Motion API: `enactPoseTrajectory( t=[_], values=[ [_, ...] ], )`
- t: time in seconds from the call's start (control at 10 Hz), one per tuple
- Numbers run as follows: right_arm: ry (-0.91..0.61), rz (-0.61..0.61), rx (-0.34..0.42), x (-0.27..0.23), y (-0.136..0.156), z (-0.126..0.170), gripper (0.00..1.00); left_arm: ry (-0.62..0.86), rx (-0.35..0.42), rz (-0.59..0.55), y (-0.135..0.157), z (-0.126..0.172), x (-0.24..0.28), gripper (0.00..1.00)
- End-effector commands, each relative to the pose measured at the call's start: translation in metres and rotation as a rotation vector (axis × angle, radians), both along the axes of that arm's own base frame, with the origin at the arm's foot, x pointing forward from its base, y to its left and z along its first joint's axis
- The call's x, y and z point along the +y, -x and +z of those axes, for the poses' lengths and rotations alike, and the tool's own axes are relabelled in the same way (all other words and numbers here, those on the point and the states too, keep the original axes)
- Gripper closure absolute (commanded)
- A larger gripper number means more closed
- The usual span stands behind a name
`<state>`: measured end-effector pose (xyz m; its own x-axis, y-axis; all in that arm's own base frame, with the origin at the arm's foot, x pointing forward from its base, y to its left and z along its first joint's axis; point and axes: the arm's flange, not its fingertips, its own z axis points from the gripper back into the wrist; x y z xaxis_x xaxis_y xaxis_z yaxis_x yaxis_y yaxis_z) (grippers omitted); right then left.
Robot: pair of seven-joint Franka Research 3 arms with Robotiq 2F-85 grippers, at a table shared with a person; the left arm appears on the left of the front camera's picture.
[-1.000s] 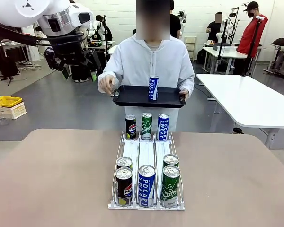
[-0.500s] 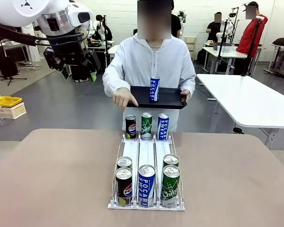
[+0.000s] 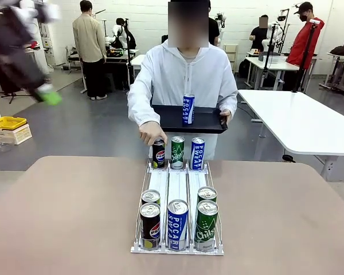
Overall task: Retrieve and hand over the desired beverage to the person.
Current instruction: Pick up another can of the same type that the person held from the Automatic Can Dispenser.
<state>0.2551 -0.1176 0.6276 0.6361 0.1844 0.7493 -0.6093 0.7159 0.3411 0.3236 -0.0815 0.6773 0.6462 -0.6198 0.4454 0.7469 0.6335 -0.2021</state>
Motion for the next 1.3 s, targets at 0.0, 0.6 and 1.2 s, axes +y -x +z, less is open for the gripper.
enactPoseTrajectory(
  t=[0.0,0.6,1.2],
  values=[
    [-0.026,0.023,-0.016,0.000,-0.002,0.002,0.00,0.040,-0.040,-0.070,0.025,-0.001,0.036,0.00],
    [-0.026,0.023,-0.016,0.000,-0.002,0.002,0.00,0.224,-0.173,-0.006,0.048,0.019,0.078,0.00],
    [-0.026,0.023,-0.016,0.000,-0.002,0.002,0.00,0.248,-0.195,0.059,0.049,0.022,0.080,0.00]
  ],
)
